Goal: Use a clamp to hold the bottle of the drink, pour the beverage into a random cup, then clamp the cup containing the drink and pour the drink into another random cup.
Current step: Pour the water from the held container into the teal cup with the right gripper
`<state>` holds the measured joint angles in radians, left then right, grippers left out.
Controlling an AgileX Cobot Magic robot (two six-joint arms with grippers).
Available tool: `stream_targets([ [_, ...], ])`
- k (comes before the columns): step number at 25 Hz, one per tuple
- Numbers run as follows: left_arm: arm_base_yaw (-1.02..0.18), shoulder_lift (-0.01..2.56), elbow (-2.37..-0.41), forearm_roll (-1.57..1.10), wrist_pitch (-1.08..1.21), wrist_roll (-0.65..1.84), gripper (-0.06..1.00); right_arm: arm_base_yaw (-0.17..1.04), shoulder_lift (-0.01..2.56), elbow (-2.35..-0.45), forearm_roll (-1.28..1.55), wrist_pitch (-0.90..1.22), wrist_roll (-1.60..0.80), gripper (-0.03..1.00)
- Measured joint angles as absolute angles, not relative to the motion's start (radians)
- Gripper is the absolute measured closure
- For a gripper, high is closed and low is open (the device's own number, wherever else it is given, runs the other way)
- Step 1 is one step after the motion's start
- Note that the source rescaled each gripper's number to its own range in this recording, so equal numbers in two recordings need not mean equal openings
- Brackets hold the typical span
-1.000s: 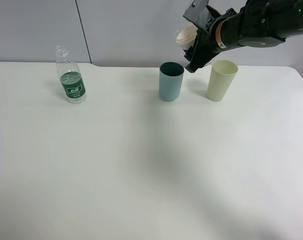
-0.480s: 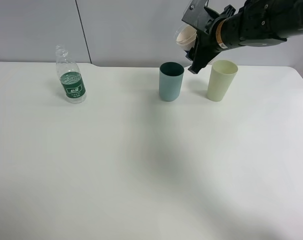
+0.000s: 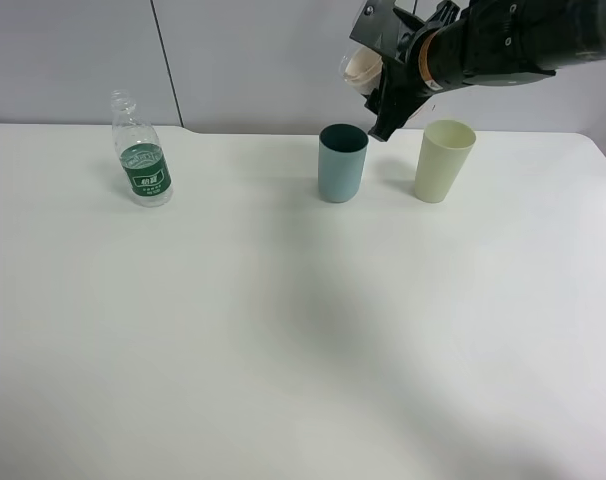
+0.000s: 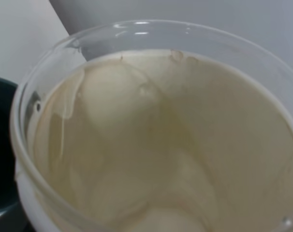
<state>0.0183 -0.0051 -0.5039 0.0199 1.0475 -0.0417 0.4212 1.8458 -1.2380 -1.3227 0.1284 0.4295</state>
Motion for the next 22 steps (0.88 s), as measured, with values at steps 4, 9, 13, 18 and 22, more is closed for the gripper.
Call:
stream_targets([
  [4,0.018,-0.005,-0.504,0.02,1.048,-0.042,-0.06,0.421,1.846,-1.238,-1.354,0.131,0.411,0.95],
  [9,0.018,-0.005,-0.504,0.02,1.048,-0.042,-0.06,0.421,1.846,-1.238,-1.367,0.137,0.359,0.95],
  [13,0.018,-0.005,-0.504,0.02,1.048,-0.042,-0.06,0.421,1.846,-1.238,-1.392,0.17,0.329,0.95],
  [18,0.018,-0.005,-0.504,0.02,1.048,-0.042,-0.06,0.421,1.846,-1.238,-1.447,0.179,0.325,0.95],
  [22,0.018,-0.005,-0.504,0.02,1.048,-0.042,-0.06,0.421,1.846,-1.238,-1.456,0.179,0.325,0.95],
])
